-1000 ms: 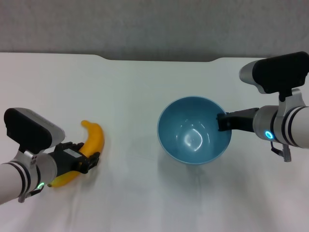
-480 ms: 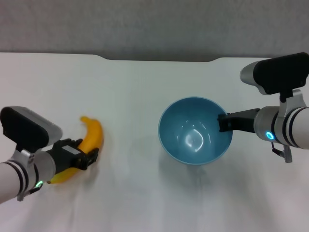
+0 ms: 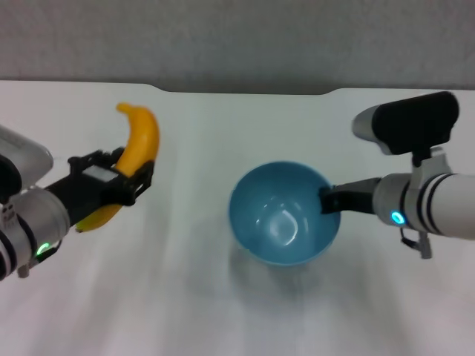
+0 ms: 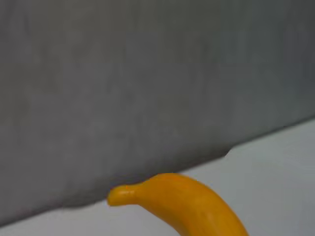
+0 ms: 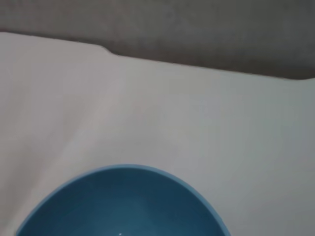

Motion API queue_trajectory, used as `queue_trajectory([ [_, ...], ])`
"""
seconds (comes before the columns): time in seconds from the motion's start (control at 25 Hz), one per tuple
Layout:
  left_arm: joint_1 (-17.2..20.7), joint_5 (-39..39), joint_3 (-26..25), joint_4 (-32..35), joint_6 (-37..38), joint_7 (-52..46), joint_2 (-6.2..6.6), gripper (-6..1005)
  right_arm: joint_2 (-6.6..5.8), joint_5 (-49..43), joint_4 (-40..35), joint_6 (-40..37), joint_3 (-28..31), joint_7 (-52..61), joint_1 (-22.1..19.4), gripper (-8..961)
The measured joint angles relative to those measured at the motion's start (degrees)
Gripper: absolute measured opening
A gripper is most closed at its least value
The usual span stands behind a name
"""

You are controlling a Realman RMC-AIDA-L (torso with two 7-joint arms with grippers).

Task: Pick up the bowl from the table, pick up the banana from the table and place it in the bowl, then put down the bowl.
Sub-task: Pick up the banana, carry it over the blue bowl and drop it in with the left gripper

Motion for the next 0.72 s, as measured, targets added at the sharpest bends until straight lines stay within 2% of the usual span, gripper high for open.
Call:
queue_trajectory([
  [0.08, 0.6, -0.02, 0.8, -3.9, -1.81, -3.31, -0.02, 515, -0.06, 2.22, -1.89, 0.63, -1.12, 0.0, 1.34, 43],
  [0.32, -0.42, -2.7, 2.36, -7.31, -3.08, -7.42, -0.04, 515, 0.2, 4.14, -4.4, 1.69, -3.96, -0.01, 4.34, 43],
  [0.48, -1.61, -7.79, 3.76, -6.87, -3.53, -7.09, -0.04, 515, 0.16, 6.29, -4.93, 2.9, -5.88, -0.02, 5.99, 43],
  [0.72, -3.07, -11.03, 5.87, -4.02, -3.39, -4.91, -0.18, 516, 0.09, 6.96, -2.61, 3.09, -6.22, -0.03, 6.55, 44],
])
